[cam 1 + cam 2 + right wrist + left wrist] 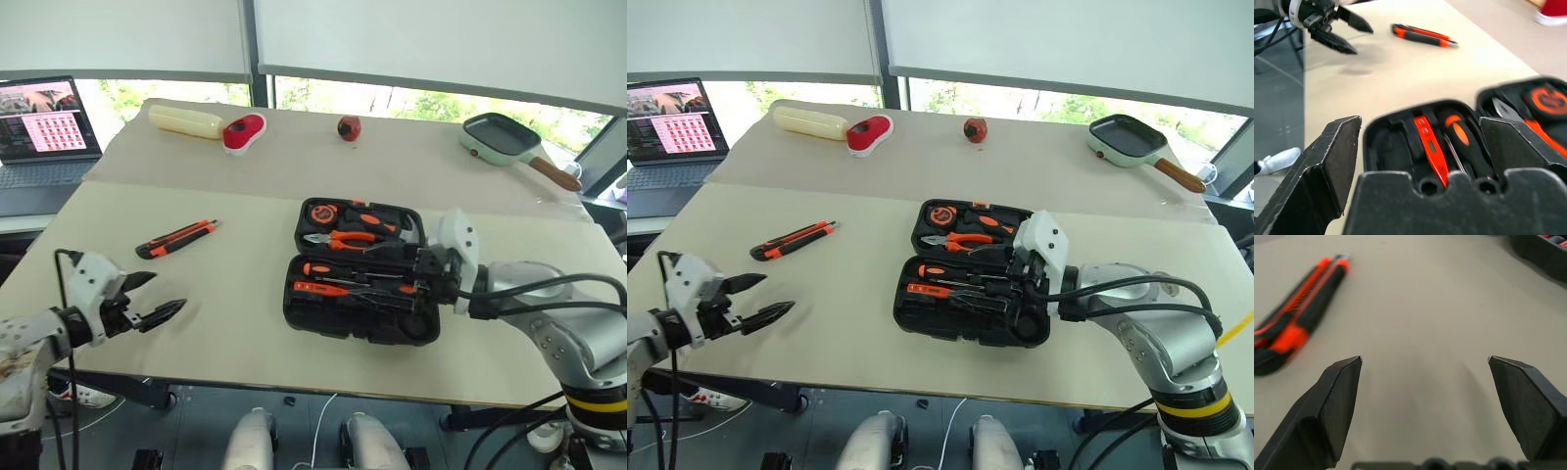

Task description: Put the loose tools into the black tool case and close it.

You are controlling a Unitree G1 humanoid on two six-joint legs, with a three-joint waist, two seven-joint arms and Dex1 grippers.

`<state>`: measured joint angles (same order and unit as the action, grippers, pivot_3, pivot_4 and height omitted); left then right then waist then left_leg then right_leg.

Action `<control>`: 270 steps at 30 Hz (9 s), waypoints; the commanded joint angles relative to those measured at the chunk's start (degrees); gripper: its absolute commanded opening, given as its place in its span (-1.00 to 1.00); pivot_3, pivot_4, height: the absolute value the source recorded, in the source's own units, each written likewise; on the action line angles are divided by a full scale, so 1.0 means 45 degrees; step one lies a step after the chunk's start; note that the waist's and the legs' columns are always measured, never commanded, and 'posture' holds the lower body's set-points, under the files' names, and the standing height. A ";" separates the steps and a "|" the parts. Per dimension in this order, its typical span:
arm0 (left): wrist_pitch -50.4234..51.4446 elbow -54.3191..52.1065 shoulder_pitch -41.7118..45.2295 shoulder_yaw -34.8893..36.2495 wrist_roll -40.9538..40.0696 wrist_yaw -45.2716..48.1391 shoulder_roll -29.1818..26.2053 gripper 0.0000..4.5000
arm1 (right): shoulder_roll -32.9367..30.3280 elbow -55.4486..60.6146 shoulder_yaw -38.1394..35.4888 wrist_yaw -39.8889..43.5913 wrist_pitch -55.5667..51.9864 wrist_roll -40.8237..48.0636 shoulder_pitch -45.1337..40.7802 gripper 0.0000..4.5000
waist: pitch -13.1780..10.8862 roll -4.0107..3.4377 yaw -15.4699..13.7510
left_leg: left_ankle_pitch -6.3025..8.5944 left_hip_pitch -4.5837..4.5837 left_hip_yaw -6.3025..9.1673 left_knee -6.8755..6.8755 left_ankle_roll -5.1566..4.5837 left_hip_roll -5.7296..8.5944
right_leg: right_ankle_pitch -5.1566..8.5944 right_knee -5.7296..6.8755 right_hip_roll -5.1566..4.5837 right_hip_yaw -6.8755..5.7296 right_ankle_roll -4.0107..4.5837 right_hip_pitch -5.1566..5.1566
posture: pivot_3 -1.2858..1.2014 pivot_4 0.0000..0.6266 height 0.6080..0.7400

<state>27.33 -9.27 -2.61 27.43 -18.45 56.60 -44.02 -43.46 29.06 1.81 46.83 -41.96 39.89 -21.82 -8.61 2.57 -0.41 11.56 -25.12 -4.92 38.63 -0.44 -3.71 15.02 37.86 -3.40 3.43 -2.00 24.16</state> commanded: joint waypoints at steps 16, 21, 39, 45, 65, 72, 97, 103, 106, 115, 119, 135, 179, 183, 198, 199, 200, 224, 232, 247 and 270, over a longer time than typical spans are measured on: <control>-0.6122 1.5233 1.2087 -0.6878 0.5300 0.1135 -0.1418 0.98 | 0.0070 0.1627 -0.0949 -0.0501 -0.0072 -0.0029 0.1189 1.00 | 0.0002 0.0012 0.0058 | 0.0004 -0.0044 -0.0041 -0.0011 -0.0002 0.0004 | -0.0010 0.0025 0.0052 0.0002 0.0022 0.0022 | 0.03 -0.52 1.00; -0.5940 1.7623 1.3526 -0.7734 0.6461 0.0118 -0.0768 0.98 | 0.0027 0.2545 -0.1546 -0.1230 -0.0330 0.0240 0.2151 1.00 | 0.0003 0.0022 0.0005 | 0.0003 -0.0049 -0.0026 -0.0008 -0.0002 0.0002 | -0.0009 0.0028 0.0057 0.0001 0.0019 0.0017 | 0.03 -0.52 1.00; -0.4899 1.3901 1.4481 -0.6747 0.3904 0.6371 -0.0003 -0.23 | -0.0494 0.3419 -0.2695 -0.1834 -0.0664 0.0947 0.3336 1.00 | -0.0018 0.0059 -0.0112 | 0.0000 -0.0111 0.0008 0.0031 0.0003 0.0006 | -0.0012 0.0035 0.0052 -0.0024 0.0013 0.0032 | 0.03 -0.52 1.00; -0.2390 0.5931 1.2578 -0.7945 0.2562 0.6958 0.0967 -0.23 | -0.1378 0.3849 -0.3888 -0.1191 -0.0791 0.1267 0.5307 1.00 | -0.0005 0.0041 -0.0051 | 0.0006 -0.0100 0.0022 0.0040 -0.0007 0.0025 | -0.0013 0.0022 0.0027 -0.0019 -0.0007 -0.0001 | 0.03 -0.52 1.00; 0.2167 0.1089 1.1513 -1.3840 0.4227 0.5339 0.2939 -0.23 | -0.0706 0.5485 -0.5514 -0.2406 -0.0545 0.1719 0.8593 1.00 | 0.0005 0.0016 0.0208 | 0.0000 -0.0048 0.0052 0.0049 -0.0005 0.0031 | -0.0005 0.0038 0.0074 0.0044 -0.0016 -0.0024 | 0.03 -0.52 1.00; 0.1038 0.1776 1.1554 -1.4100 0.4782 0.5361 0.2410 -0.23 | -0.0637 0.5597 -0.5584 -0.2604 -0.0511 0.1661 0.8685 1.00 | 0.0010 0.0007 0.0219 | 0.0001 -0.0041 0.0054 0.0046 -0.0005 0.0030 | -0.0005 0.0037 0.0075 0.0048 -0.0013 -0.0024 | 0.03 -0.52 1.00; 0.1590 0.2467 1.2273 -1.3062 0.3751 0.5621 0.3213 0.63 | -0.0574 0.5537 -0.4795 -0.2882 -0.0500 0.1619 0.8182 1.00 | 0.0020 -0.0003 -0.0054 | -0.0007 -0.0041 0.0057 0.0056 -0.0017 0.0067 | -0.0005 0.0026 0.0054 0.0058 -0.0029 -0.0046 | 0.03 -0.52 1.00; 0.2939 0.1308 1.2610 -1.1961 0.2262 0.6238 0.2561 0.79 | -0.0588 0.5491 -0.4802 -0.2782 -0.0441 0.1577 0.8260 1.00 | 0.0018 -0.0005 0.0021 | -0.0007 -0.0061 0.0065 0.0046 -0.0018 0.0057 | -0.0002 0.0032 0.0065 0.0062 -0.0025 -0.0017 | 0.03 -0.52 1.00; 0.1614 0.1572 1.2020 -1.2132 0.2656 0.5962 0.2225 0.35 | -0.0579 0.5379 -0.4664 -0.2808 -0.0441 0.1559 0.8070 1.00 | 0.0019 -0.0006 0.0017 | -0.0007 -0.0055 0.0064 0.0048 -0.0017 0.0059 | 0.0000 0.0031 0.0063 0.0062 -0.0028 -0.0025 | 0.03 -0.52 1.00; -0.0314 0.2280 1.1208 -1.2954 0.3354 0.5871 0.2166 -0.98 | -0.0637 0.5223 -0.4576 -0.2730 -0.0490 0.1621 0.7787 1.00 | 0.0018 -0.0004 -0.0044 | -0.0007 -0.0053 0.0056 0.0050 -0.0018 0.0065 | -0.0001 0.0029 0.0058 0.0064 -0.0028 -0.0029 | 0.03 -0.52 1.00; -0.0830 0.2518 1.1144 -1.3566 0.4094 0.5836 0.2047 -0.98 | -0.0616 0.5225 -0.4555 -0.2719 -0.0515 0.1658 0.7758 1.00 | 0.0018 -0.0005 -0.0036 | -0.0007 -0.0053 0.0055 0.0049 -0.0017 0.0064 | -0.0001 0.0029 0.0059 0.0064 -0.0027 -0.0028 | 0.03 -0.52 1.00; 0.0022 0.3463 1.2072 -1.2654 0.3672 0.5821 0.3329 -0.98 | -0.0600 0.5194 -0.4534 -0.2876 -0.0576 0.1754 0.7618 1.00 | 0.0026 -0.0015 -0.0126 | -0.0015 0.0047 0.0079 0.0054 -0.0034 0.0081 | 0.0014 -0.0055 0.0051 0.0056 -0.0032 -0.0205 | 0.03 -0.52 1.00; 0.0424 0.2154 0.9787 -0.7464 -0.1034 0.5814 0.2351 0.73 | 0.0770 0.1720 -1.2562 -0.1718 0.0367 -0.0110 1.3295 1.00 | 0.0031 -0.0095 -0.0011 | -0.0009 0.0003 0.0249 0.0016 -0.0049 0.0165 | 0.0037 -0.0070 0.0003 0.0032 -0.0094 -0.0196 | 0.03 -0.52 1.00; 0.1518 0.0616 0.8967 -0.6964 -0.2352 0.5832 0.1753 0.98 | -0.0155 0.0459 -1.2636 -0.1143 0.0558 -0.0543 1.2897 1.00 | 0.0031 -0.0095 0.0053 | -0.0009 0.0014 0.0248 0.0025 -0.0049 0.0163 | 0.0042 -0.0083 -0.0006 0.0035 -0.0087 -0.0219 | 0.03 -0.52 1.00; 0.2223 -0.1921 0.7677 -0.6810 -0.3387 0.4181 0.1037 0.98 | -0.3394 -1.0292 -0.4788 -0.0316 0.3959 -0.5295 0.3011 1.00 | 0.0008 -0.0120 0.0231 | -0.0011 0.0044 0.0178 -0.0034 -0.0051 0.0188 | 0.0049 -0.0090 -0.0001 0.0046 -0.0086 -0.0221 | 0.03 -0.52 1.00; 0.2248 -0.2002 0.7619 -0.6774 -0.3427 0.4110 0.0972 0.98 | -0.3435 -1.0846 -0.4417 -0.0024 0.4135 -0.5478 0.2596 1.00 | 0.0007 -0.0126 0.0232 | -0.0012 0.0043 0.0175 -0.0037 -0.0051 0.0189 | 0.0049 -0.0094 -0.0002 0.0047 -0.0087 -0.0220 | 0.03 -0.52 1.00; 0.2269 -0.2056 0.7582 -0.6752 -0.3457 0.4060 0.0931 0.98 | -0.3457 -1.1242 -0.4180 0.0182 0.4282 -0.5611 0.2308 1.00 | 0.0007 -0.0130 0.0237 | -0.0012 0.0043 0.0173 -0.0042 -0.0051 0.0193 | 0.0049 -0.0095 -0.0004 0.0049 -0.0088 -0.0221 | 0.03 -0.52 1.00; 0.1913 -0.2533 0.7168 -0.6600 -0.3448 0.3318 -0.0041 1.00 | -0.2842 -1.5987 -0.2414 0.2384 0.6955 -0.6830 -0.1086 -0.99 | 0.0000 -0.0143 0.0269 | -0.0012 0.0061 0.0145 -0.0076 -0.0050 0.0190 | 0.0041 -0.0145 -0.0005 0.0058 -0.0096 -0.0238 | 0.03 -0.52 1.00; 0.1358 -0.2502 0.6706 -0.7238 -0.3096 0.3908 -0.0318 1.00 | -0.3840 -0.2970 -0.2246 0.4946 0.1700 -0.2392 0.2488 -0.99 | -0.0025 -0.0227 0.0332 | -0.0012 0.0079 0.0164 -0.0120 -0.0049 0.0178 | 0.0041 -0.0135 0.0001 0.0078 -0.0098 -0.0220 | 0.03 -0.52 1.00; 0.0489 -0.1709 0.7147 -0.7956 -0.2475 0.4259 -0.0106 1.00 | -0.4008 0.0380 0.0259 0.2920 0.1018 -0.3986 0.3437 -0.99 | -0.0052 -0.0165 0.0025 | -0.0017 0.0072 0.0132 -0.0124 -0.0044 0.0189 | 0.0046 -0.0165 -0.0002 0.0076 -0.0090 -0.0220 | 0.03 -0.52 1.00; 0.0247 -0.1405 0.7464 -0.8090 -0.2197 0.4266 0.0105 1.00 | -0.4162 0.0742 -0.0217 0.2676 0.1026 -0.4249 0.4062 0.99 | -0.0054 -0.0157 0.0020 | -0.0017 0.0073 0.0134 -0.0123 -0.0045 0.0188 | 0.0047 -0.0163 0.0001 0.0075 -0.0092 -0.0223 | 0.03 -0.52 1.00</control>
<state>29.82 -14.86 29.67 -9.01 -28.57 75.86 -43.65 -61.94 32.27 3.38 59.32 -37.79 20.87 -3.08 -8.85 1.87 -0.32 11.48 -24.79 -4.31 38.07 -0.65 -2.86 15.23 37.12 -3.39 3.77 -2.42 23.15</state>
